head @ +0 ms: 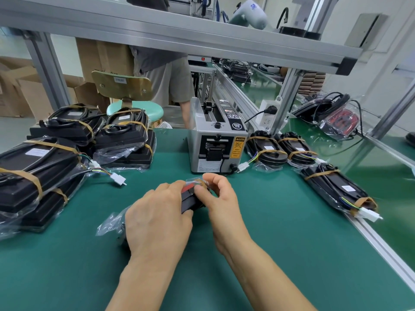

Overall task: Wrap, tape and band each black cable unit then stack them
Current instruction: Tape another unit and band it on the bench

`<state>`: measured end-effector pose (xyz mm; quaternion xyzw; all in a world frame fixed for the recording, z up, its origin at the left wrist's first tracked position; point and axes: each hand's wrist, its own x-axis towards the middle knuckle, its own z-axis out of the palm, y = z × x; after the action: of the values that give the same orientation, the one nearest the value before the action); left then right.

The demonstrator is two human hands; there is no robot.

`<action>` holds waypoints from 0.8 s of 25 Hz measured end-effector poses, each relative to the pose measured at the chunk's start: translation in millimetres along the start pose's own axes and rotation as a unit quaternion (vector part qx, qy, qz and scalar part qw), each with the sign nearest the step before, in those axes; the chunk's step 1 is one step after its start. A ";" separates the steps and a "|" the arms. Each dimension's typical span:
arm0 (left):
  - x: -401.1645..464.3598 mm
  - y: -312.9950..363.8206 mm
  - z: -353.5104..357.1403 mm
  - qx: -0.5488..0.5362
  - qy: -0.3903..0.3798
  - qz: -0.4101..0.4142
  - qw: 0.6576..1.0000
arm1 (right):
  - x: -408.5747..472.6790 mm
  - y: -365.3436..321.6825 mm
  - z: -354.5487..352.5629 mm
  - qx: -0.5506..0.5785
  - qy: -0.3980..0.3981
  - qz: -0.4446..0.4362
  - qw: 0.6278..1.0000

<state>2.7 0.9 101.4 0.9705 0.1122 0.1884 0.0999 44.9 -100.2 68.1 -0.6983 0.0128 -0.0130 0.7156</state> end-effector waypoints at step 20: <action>23.7 -70.5 -22.3 -0.339 -0.067 -0.124 0.930 | -19.2 40.7 -71.2 0.025 -0.041 0.079 0.996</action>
<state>2.8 77.7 113.2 0.8677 0.1543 0.1354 0.4527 23.2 -169.6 25.7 -0.6771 0.0377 0.0718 0.7314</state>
